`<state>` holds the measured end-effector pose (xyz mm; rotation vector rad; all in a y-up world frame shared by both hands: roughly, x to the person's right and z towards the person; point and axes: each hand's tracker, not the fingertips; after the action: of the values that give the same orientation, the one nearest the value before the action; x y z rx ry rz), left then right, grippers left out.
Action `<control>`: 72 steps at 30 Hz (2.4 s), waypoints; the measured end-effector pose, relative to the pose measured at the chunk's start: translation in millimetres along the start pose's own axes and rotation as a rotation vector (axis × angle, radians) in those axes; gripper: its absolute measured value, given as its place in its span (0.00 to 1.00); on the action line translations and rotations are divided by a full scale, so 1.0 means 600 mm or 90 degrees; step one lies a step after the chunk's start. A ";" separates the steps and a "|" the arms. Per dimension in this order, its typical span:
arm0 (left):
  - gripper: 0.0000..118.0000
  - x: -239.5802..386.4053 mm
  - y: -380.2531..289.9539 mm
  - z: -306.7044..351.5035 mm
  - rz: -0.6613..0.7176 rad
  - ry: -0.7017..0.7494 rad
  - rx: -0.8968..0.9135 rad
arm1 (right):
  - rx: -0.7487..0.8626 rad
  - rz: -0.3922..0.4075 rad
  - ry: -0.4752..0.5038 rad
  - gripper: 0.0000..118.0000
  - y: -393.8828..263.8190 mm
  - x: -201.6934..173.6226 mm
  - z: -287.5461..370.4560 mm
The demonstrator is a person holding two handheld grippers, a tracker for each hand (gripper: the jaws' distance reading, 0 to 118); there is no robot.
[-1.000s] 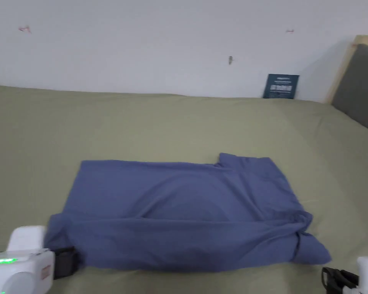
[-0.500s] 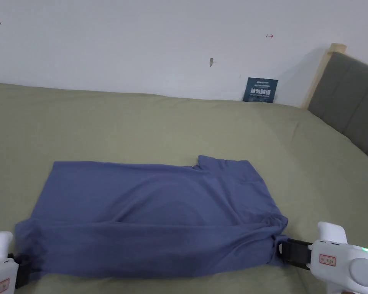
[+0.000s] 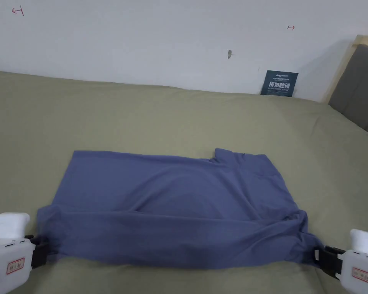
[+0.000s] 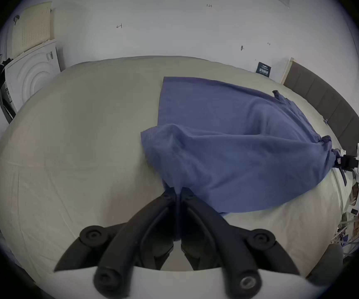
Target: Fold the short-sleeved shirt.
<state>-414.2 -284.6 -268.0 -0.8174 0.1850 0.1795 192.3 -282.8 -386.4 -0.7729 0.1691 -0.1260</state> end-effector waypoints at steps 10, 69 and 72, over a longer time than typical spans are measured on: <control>0.03 -0.015 -0.001 0.061 -0.019 -0.030 0.017 | 0.003 0.045 -0.001 0.07 0.004 -0.002 0.048; 0.00 0.267 -0.172 0.302 -0.012 -0.019 0.137 | 0.060 0.192 0.041 0.01 -0.218 -0.381 0.267; 0.00 0.244 -0.146 0.275 -0.003 -0.007 0.112 | 0.059 0.187 0.038 0.01 -0.204 -0.373 0.258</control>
<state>-236.5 -209.2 -129.7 -0.6421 0.1858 0.1612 -2.6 -224.8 -167.9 -0.6448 0.3293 0.1204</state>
